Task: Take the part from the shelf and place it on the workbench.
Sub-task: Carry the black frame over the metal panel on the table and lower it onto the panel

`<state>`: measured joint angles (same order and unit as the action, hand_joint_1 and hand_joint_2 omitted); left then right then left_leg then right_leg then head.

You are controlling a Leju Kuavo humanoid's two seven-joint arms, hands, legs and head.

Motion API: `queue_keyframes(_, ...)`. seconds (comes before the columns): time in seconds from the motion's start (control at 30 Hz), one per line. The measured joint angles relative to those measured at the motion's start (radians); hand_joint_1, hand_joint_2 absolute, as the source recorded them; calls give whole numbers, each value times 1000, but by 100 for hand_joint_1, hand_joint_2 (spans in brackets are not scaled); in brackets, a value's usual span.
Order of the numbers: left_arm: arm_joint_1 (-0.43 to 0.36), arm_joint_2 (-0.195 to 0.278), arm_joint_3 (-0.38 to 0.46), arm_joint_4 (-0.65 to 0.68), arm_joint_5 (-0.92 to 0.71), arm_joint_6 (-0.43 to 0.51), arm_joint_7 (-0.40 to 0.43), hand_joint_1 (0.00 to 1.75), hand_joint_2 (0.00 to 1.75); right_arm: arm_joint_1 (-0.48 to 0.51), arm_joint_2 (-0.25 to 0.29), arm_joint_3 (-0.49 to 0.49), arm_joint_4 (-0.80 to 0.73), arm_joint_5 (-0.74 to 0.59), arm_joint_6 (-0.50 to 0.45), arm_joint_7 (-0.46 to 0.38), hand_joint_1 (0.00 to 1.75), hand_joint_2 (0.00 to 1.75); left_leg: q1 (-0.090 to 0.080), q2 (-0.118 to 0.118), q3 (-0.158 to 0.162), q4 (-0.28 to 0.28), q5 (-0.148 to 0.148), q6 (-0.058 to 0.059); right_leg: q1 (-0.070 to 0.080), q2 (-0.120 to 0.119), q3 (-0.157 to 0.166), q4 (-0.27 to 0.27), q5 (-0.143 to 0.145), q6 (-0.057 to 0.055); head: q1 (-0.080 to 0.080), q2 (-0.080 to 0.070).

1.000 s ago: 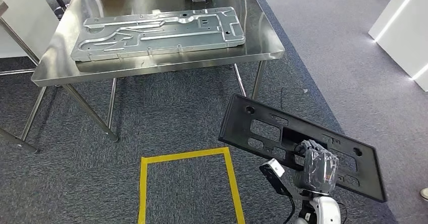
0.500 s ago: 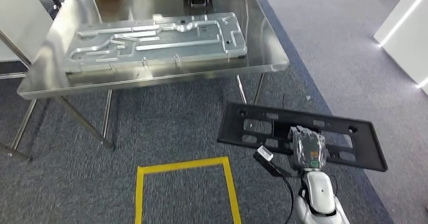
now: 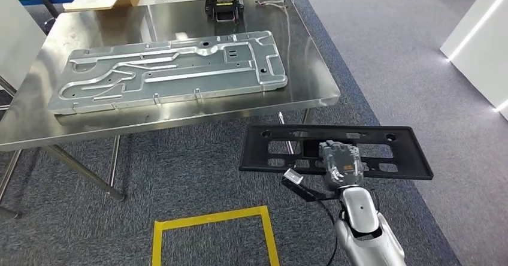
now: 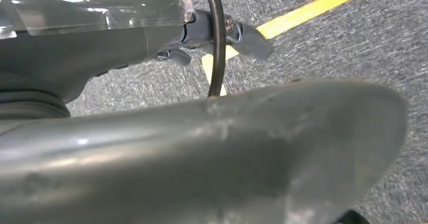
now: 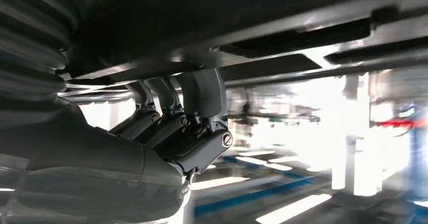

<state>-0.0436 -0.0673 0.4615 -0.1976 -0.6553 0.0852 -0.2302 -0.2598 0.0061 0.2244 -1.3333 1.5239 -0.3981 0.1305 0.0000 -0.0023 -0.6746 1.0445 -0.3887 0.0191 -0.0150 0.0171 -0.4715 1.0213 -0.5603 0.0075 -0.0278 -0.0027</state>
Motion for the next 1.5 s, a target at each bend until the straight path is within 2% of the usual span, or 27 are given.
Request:
queue_keyframes(0.07,-9,0,0,0,-12,-4,4,0,0,-60,12,55,26,16,28,6,175,175,3,-3,25,-15,-11,11,-1,-3,-16,44,22,10,0,0)
queue_keyframes(0.13,-16,0,-1,0,-20,-9,5,0,0,-118,24,107,56,20,43,13,175,175,6,-4,55,-27,-22,20,-3,-7,-82,150,38,16,0,0)
queue_keyframes(0.17,-18,0,-1,0,-23,-11,5,0,0,-141,28,130,69,18,48,15,175,175,6,-5,68,-30,-30,23,-4,-9,-125,208,27,18,0,0)
queue_keyframes(0.23,-20,-1,-1,0,-28,-8,5,0,0,-177,37,170,92,7,63,16,175,175,7,-10,98,-33,-51,25,-5,-11,-202,276,-46,22,0,0)
queue_keyframes(0.3,-19,-1,0,0,-33,-6,4,0,0,-209,43,204,108,-27,95,11,175,175,7,-18,133,-33,-77,22,-7,-12,-243,255,-100,22,0,0)
queue_keyframes(0.33,-19,-1,0,0,-35,-7,3,0,0,-226,46,218,113,-55,114,3,175,175,8,-20,151,-33,-91,19,-7,-12,-249,212,-83,21,0,0)
queue_keyframes(0.37,-17,-2,1,0,-36,-8,0,0,0,-242,47,233,116,-90,133,-6,175,175,8,-24,166,-33,-106,15,-7,-9,-250,154,-24,19,0,0)
queue_keyframes(0.43,-18,-3,5,1,-38,-11,-7,0,0,-268,50,263,116,-160,171,-17,175,175,7,-32,186,-27,-136,2,-4,8,-247,53,131,11,0,0)
queue_keyframes(0.47,-19,-3,8,1,-40,-12,-11,0,0,-277,52,278,112,-183,192,-14,175,175,8,-38,193,-25,-146,-5,-2,14,-245,30,181,5,0,0)
queue_keyframes(0.5,-21,-4,10,1,-43,-13,-14,0,0,-286,53,292,108,-195,210,-9,175,175,8,-41,198,-21,-152,-12,1,14,-242,23,196,-3,1,0)
queue_keyframes(0.53,-23,-3,12,1,-45,-14,-16,0,0,-298,55,307,101,-198,225,-3,175,175,10,-44,200,-21,-153,-19,3,7,-235,23,188,-13,2,0)
queue_keyframes(0.57,-23,-3,13,1,-48,-14,-17,0,0,-311,56,321,95,-196,235,3,175,175,11,-41,201,-10,-152,-24,3,1,-226,18,183,-22,1,0)
queue_keyframes(0.63,-24,-4,16,1,-52,-16,-18,0,0,-344,58,349,85,-191,250,8,175,175,13,-25,168,57,-159,-34,2,-11,-201,5,172,-38,2,0)
queue_keyframes(0.73,-24,-6,19,1,-55,-17,-17,0,0,-370,58,375,82,-186,263,10,175,175,14,-10,57,217,-226,-44,6,-32,-171,0,148,-47,1,0)
queue_keyframes(0.77,-22,-6,19,1,-56,-17,-16,0,0,-372,58,381,82,-185,266,11,175,175,14,-8,30,237,-237,-43,8,-39,-161,1,138,-47,1,0)
queue_keyframes(0.8,-20,-6,20,1,-56,-18,-16,0,0,-373,59,387,81,-185,267,11,175,175,14,-5,19,225,-222,-41,9,-46,-150,1,128,-47,1,0)
queue_keyframes(0.87,-16,-6,23,1,-56,-19,-15,0,0,-378,61,395,81,-184,268,12,175,175,11,12,36,113,-123,-34,12,-62,-125,3,108,-45,1,0)
queue_keyframes(0.93,-18,-6,27,1,-57,-22,-14,0,0,-388,64,401,81,-186,267,16,175,175,1,44,59,12,-57,-24,16,-77,-108,3,94,-40,1,0)
queue_keyframes(1.03,-18,-6,33,1,-58,-23,-13,0,0,-401,65,404,81,-194,262,22,175,175,-8,52,61,-19,-41,-8,23,-97,-103,3,83,-26,1,0)
queue_keyframes(1.1,-16,-6,35,1,-60,-23,-12,0,0,-406,67,405,81,-202,257,26,175,175,-2,40,65,-27,-31,3,21,-84,-106,18,67,-15,2,0)
queue_keyframes(1.2,-23,-7,35,1,-61,-23,-12,0,0,-411,65,405,84,-213,251,31,175,175,4,26,70,-36,-29,15,12,-28,-181,161,-5,-1,2,0)
queue_keyframes(1.27,-25,-7,36,1,-64,-21,-12,0,0,-409,61,405,90,-218,250,36,175,175,4,16,70,-35,-32,18,9,-20,-249,273,-34,5,2,0)
queue_keyframes(1.3,-26,-7,36,1,-66,-20,-10,0,0,-407,59,405,94,-221,247,42,175,175,4,11,71,-33,-34,17,7,-20,-266,288,-23,7,2,0)
queue_keyframes(1.33,-26,-7,36,1,-69,-19,-8,0,0,-406,57,403,100,-225,238,50,175,175,5,7,72,-31,-37,16,5,-20,-259,258,9,8,2,0)
queue_keyframes(1.4,-27,-8,38,1,-75,-18,-5,0,0,-407,52,392,115,-233,205,72,175,175,5,0,75,-23,-45,10,2,-20,-208,129,88,6,2,0)
queue_keyframes(1.43,-29,-9,39,1,-77,-18,-4,0,0,-409,48,381,126,-236,182,81,175,175,4,-3,74,-18,-49,6,3,-20,-183,71,111,4,2,0)
queue_keyframes(1.5,-31,-9,42,1,-81,-20,-2,0,0,-409,40,353,147,-236,132,91,175,175,2,-6,70,-14,-52,-3,6,-19,-164,24,117,-3,1,0)
